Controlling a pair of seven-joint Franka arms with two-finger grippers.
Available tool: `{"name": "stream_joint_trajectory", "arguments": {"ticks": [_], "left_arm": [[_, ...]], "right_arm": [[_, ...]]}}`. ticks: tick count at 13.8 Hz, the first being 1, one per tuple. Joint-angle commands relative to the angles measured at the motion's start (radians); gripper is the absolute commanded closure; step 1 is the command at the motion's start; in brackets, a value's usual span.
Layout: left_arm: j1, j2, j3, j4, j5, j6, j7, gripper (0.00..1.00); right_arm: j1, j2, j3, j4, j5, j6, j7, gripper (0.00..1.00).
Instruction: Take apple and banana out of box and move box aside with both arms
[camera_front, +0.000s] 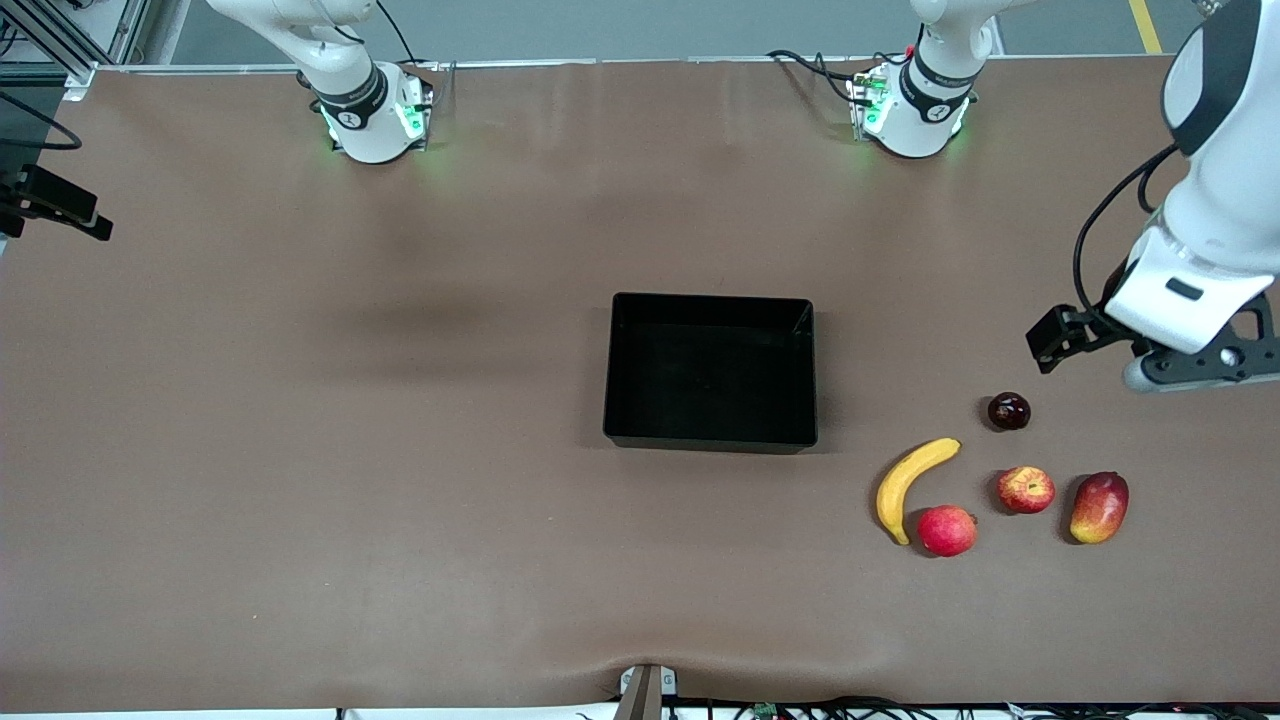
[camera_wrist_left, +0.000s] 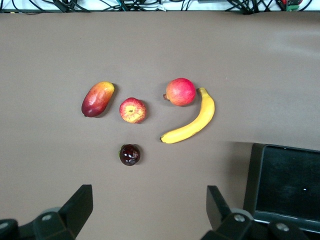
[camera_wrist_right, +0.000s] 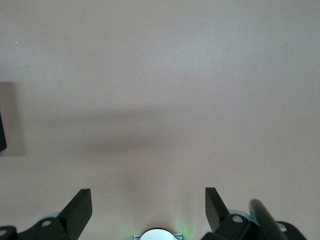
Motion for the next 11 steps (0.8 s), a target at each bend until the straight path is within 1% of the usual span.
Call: {"name": "stream_joint_trajectory", "arguments": {"ticks": [1,3,4,5,7,8,11], "left_arm": [[-0.027,-0.07,0.053,-0.022,-0.064,-0.027,0.039,0.0],[-0.161,-0.106,0.231,-0.025,-0.112,-0.085,0.113,0.0],[-0.203,-0.126,0.3,-0.036,-0.148,-0.103,0.159,0.0],[-0.228,-0.152,0.34,-0.06,-0.175,-0.108,0.19,0.0],[-0.31,-0.192,0.435,-0.108,-0.187,-0.11,0.199,0.0],[-0.324,-0.202,0.451,-0.123,-0.187,-0.11,0.199,0.0],[-0.328,-0.239,0.465,-0.16,-0.189,-0.11,0.207,0.0]], "right_arm": [[-0.021,0.006,0.012,0.014,0.002,-0.004,-0.005,0.0],[-0.021,0.006,0.012,0.014,0.002,-0.004,-0.005,0.0],[-0.021,0.006,0.012,0.014,0.002,-0.004,-0.005,0.0],[-0.022,0.006,0.012,0.014,0.002,-0.004,-0.005,0.0],[-0.021,0.006,0.012,0.014,0.002,-0.004,-0.005,0.0],[-0.021,0.006,0.012,0.014,0.003,-0.004,-0.005,0.0],[-0.021,0.006,0.012,0.014,0.003,-0.004,-0.005,0.0]]}}
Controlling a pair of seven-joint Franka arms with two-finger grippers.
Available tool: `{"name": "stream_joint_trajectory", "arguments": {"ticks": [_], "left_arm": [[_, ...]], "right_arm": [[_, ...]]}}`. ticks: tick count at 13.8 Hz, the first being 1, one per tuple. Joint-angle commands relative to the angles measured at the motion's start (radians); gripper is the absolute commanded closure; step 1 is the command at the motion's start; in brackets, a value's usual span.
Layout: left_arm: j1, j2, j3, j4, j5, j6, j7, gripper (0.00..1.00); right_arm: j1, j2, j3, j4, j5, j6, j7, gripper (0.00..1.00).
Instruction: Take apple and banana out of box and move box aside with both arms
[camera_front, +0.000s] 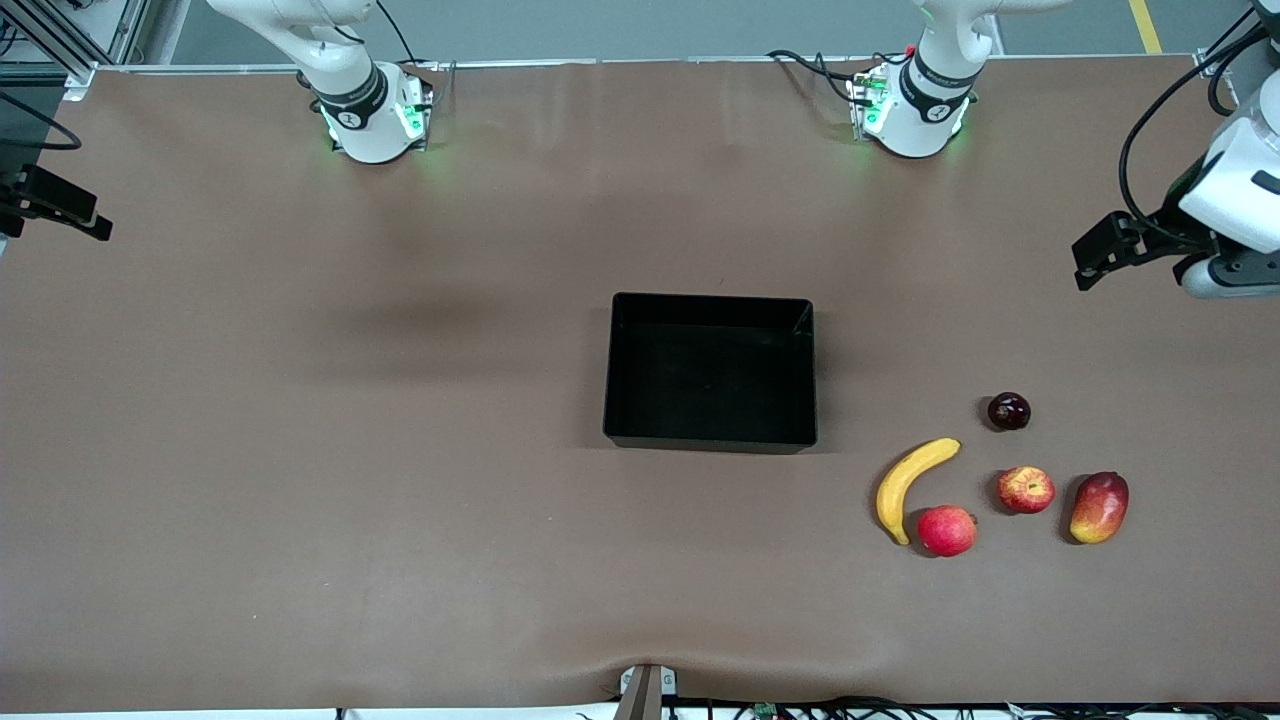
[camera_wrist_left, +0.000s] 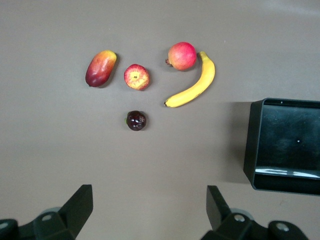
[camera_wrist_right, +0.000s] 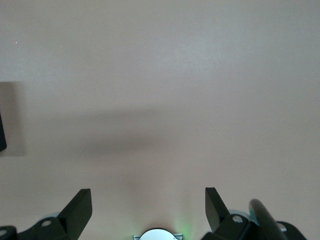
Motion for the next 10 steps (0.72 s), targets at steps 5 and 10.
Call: {"name": "stream_joint_trajectory", "arguments": {"ticks": [5,10], "left_arm": [[-0.009,-0.062,0.021,-0.076,-0.034,0.003,0.018,0.0],[-0.009,-0.054,0.021,-0.074,-0.042,0.003,0.02,0.0]], "right_arm": [[-0.02,0.006,0.012,0.014,0.003,-0.004,-0.005,0.0],[-0.02,0.006,0.012,0.014,0.002,-0.004,-0.005,0.0]]}}
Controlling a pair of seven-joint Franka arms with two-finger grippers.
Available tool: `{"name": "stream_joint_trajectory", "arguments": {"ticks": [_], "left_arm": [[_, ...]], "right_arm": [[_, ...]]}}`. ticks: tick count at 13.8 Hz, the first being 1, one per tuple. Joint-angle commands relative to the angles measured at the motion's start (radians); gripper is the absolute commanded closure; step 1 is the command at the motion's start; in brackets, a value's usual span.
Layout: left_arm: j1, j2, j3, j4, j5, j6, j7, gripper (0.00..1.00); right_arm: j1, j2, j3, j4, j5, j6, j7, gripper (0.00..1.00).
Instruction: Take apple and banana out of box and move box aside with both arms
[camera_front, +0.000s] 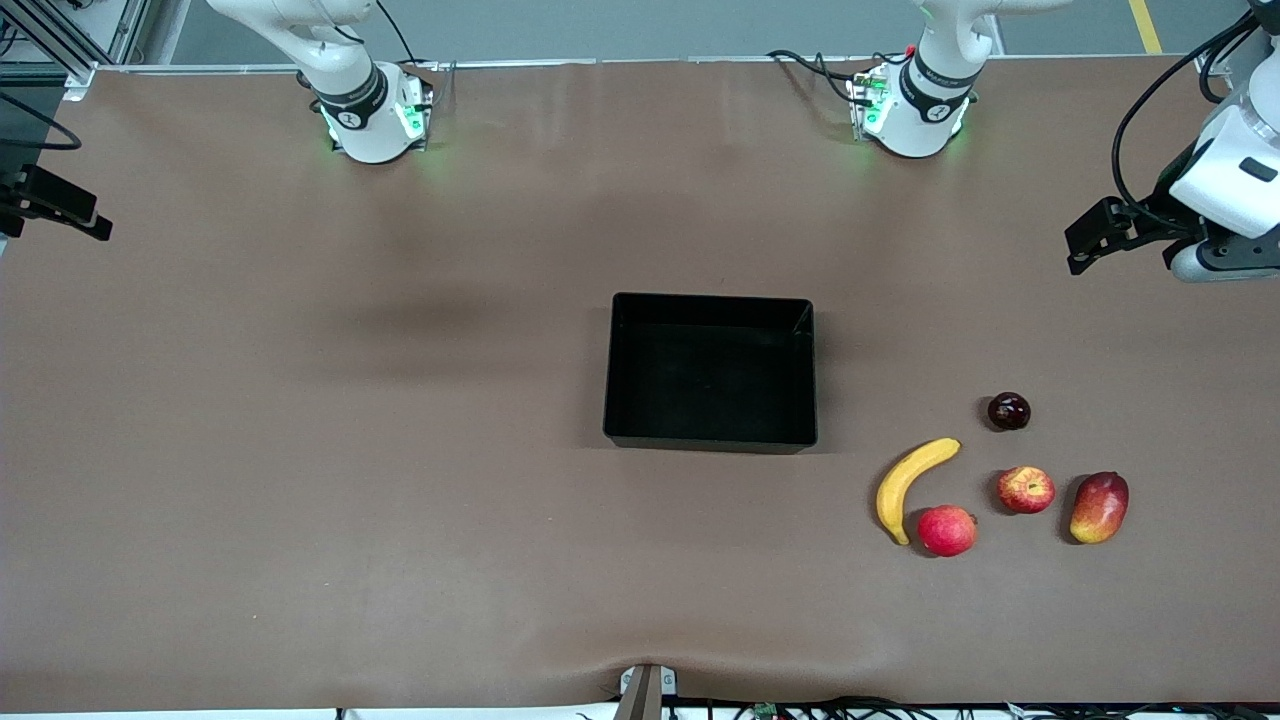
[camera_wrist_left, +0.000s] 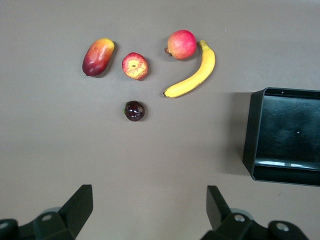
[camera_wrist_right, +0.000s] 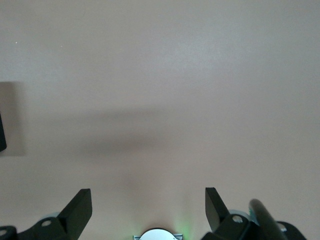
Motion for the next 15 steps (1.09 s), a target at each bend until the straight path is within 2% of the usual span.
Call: {"name": "stream_joint_trajectory", "arguments": {"ticks": [1,15], "left_arm": [[-0.001,-0.017,0.01,-0.016,-0.026,0.003,0.019,0.0],[0.005,-0.014,0.012,-0.011,-0.044,0.006,0.028,0.0]], "right_arm": [[-0.02,0.006,0.012,0.014,0.003,-0.004,-0.005,0.0],[-0.02,0.006,0.012,0.014,0.003,-0.004,-0.005,0.0]]}}
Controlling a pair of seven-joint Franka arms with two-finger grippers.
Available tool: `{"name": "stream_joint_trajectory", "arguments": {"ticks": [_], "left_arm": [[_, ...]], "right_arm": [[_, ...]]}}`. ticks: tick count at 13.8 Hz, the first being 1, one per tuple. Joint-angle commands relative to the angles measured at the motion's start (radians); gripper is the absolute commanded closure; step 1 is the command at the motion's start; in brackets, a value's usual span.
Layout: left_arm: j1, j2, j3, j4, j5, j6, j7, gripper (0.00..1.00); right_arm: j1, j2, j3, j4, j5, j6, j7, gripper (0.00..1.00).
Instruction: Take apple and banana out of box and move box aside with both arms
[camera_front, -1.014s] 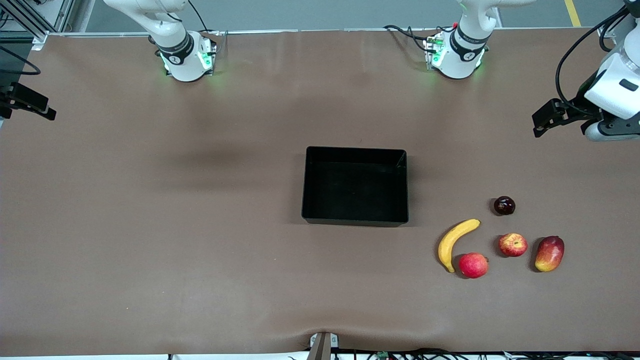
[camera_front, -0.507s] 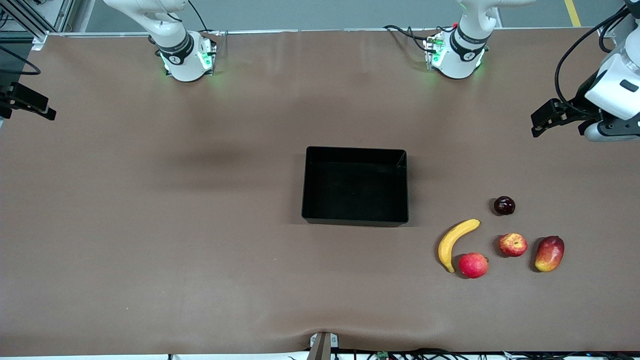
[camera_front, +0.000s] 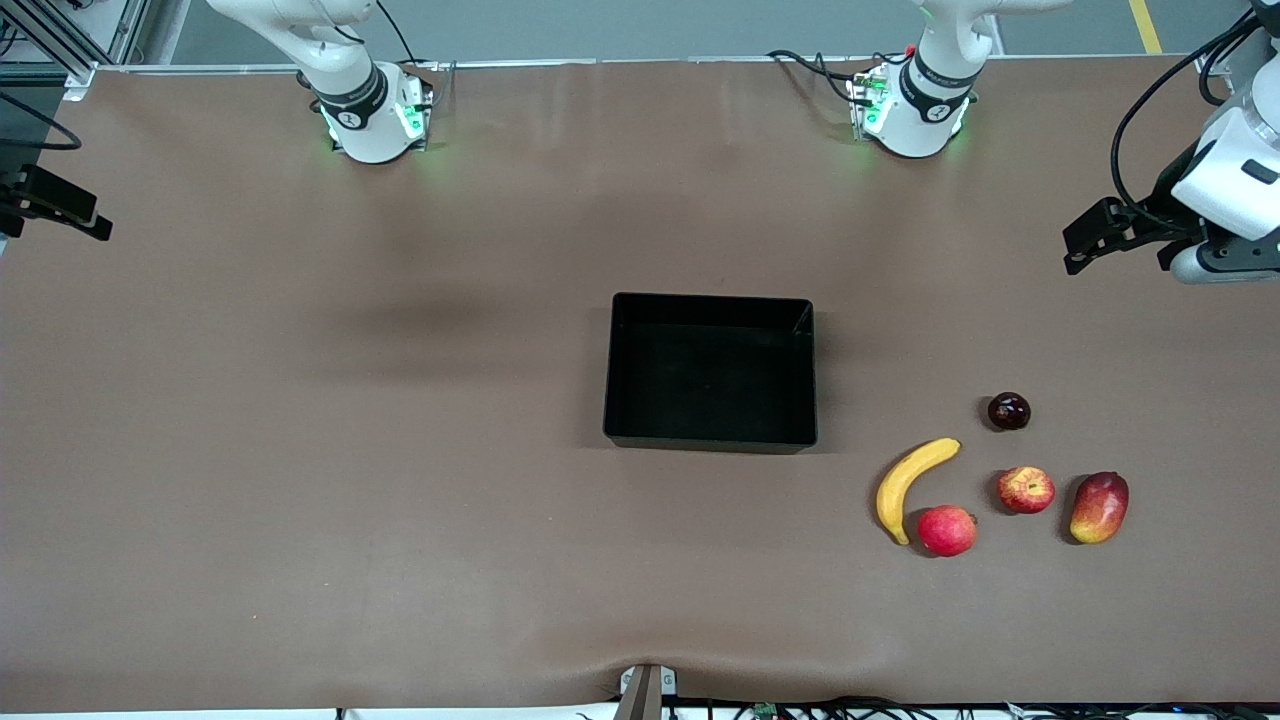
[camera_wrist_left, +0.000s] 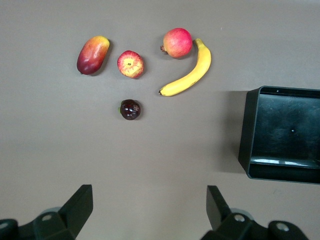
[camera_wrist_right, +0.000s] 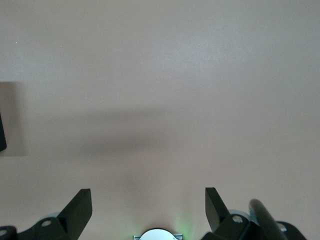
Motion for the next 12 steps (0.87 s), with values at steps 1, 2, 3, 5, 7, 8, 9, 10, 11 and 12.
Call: {"name": "stream_joint_trajectory", "arguments": {"ticks": [1,2,3,5,7,8,9,10,11,12], "left_arm": [[0.004,-0.012,0.004,-0.008,-0.023,0.006,0.02,0.0],[0.004,-0.012,0.004,-0.008,-0.023,0.008,0.02,0.0],[0.006,-0.012,0.004,-0.006,-0.023,0.009,0.02,0.0],[0.012,-0.012,0.004,-0.006,-0.023,0.011,0.02,0.0],[0.013,-0.012,0.004,-0.006,-0.023,0.011,0.02,0.0],[0.013,-0.012,0.004,-0.006,-0.023,0.012,0.02,0.0],[0.013,-0.008,0.004,-0.006,-0.023,0.012,0.02,0.0],[0.012,-0.005,0.004,-0.006,-0.023,0.014,0.02,0.0],[0.013,-0.003,0.004,-0.005,-0.023,0.017,0.02,0.0],[0.013,-0.003,0.004,-0.006,-0.023,0.018,0.021,0.0]], "right_arm": [[-0.02,0.006,0.012,0.014,0.003,-0.004,-0.005,0.0],[-0.02,0.006,0.012,0.014,0.003,-0.004,-0.005,0.0],[-0.022,0.006,0.012,0.014,0.003,-0.004,-0.005,0.0],[-0.023,0.006,0.012,0.013,0.003,-0.004,-0.005,0.0],[-0.022,0.006,0.014,0.014,0.003,-0.004,-0.005,0.0],[-0.019,0.006,0.014,0.014,0.003,-0.004,-0.005,0.0],[-0.017,0.006,0.014,0.014,0.003,-0.004,-0.005,0.0],[-0.016,0.006,0.014,0.016,0.003,-0.004,-0.005,0.0],[-0.019,0.006,0.014,0.016,0.003,-0.004,-0.005,0.0],[-0.02,0.006,0.014,0.016,0.003,-0.004,-0.005,0.0]]}}
